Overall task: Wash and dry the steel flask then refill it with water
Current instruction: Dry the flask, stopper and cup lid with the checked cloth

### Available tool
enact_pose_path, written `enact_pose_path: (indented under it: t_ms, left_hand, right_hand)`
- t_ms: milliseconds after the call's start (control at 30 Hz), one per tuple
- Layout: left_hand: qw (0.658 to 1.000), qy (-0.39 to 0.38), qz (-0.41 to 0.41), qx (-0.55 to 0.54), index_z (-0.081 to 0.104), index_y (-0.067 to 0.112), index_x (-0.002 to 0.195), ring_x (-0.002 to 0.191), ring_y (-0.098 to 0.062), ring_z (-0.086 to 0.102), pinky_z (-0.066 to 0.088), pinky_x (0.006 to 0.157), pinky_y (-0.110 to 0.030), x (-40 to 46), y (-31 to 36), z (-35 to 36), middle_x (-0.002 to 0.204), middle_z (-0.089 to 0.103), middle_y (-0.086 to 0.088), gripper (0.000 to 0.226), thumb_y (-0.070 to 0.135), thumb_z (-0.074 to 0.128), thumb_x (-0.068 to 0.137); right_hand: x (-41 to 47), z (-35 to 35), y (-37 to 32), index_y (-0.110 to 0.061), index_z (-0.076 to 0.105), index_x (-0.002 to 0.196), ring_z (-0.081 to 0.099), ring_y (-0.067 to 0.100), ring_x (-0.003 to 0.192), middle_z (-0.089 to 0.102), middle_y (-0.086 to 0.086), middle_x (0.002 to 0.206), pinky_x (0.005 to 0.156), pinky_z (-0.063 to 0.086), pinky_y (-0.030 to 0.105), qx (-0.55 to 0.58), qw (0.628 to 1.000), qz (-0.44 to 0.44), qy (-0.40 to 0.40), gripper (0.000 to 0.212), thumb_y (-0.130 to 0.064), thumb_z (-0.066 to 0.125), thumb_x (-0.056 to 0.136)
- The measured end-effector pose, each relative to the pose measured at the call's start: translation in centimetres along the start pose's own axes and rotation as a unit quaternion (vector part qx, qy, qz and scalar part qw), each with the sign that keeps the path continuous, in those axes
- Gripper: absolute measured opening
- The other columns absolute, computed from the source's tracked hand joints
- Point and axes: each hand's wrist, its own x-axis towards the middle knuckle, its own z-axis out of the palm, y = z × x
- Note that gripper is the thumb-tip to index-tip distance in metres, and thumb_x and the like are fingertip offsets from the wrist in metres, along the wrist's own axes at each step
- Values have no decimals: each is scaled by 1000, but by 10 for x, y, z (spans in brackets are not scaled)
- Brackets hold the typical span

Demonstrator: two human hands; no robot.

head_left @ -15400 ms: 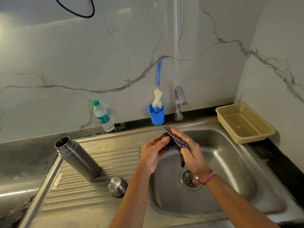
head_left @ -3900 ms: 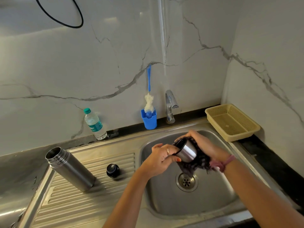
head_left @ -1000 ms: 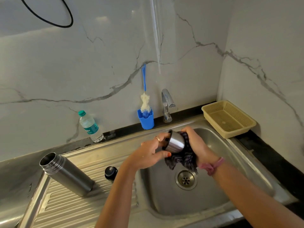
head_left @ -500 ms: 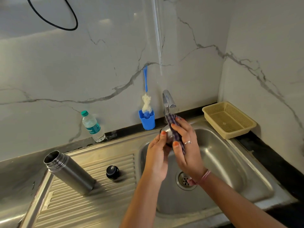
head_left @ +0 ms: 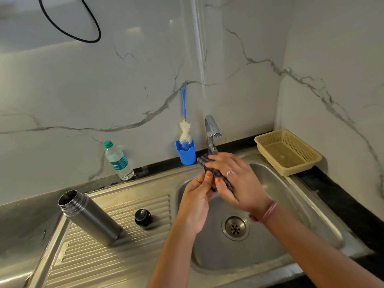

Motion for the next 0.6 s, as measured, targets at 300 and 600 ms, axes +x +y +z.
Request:
enact_pose_path:
  t_ms: [300, 600]
  left_hand:
    - [995, 10, -33, 96, 75, 19, 94, 98, -25, 65, 48, 99, -37, -5, -6, 2, 103, 72, -7, 23, 29, 55, 98]
    - [981, 73, -81, -159, 72, 10, 97, 73, -16, 69, 56, 69, -30, -9, -3, 7, 85, 73, -8, 21, 24, 56, 96]
  right_hand:
    - [2, 3, -3, -24, 62, 110, 63, 6, 85, 65, -12, 91, 77, 53, 33, 252, 934, 254, -8, 33, -33, 37, 91]
    - [-13, 9, 5, -13, 59, 129, 50, 26, 127, 58, 5, 134, 99, 44, 39, -40, 998, -39, -25, 48, -37, 36, 95]
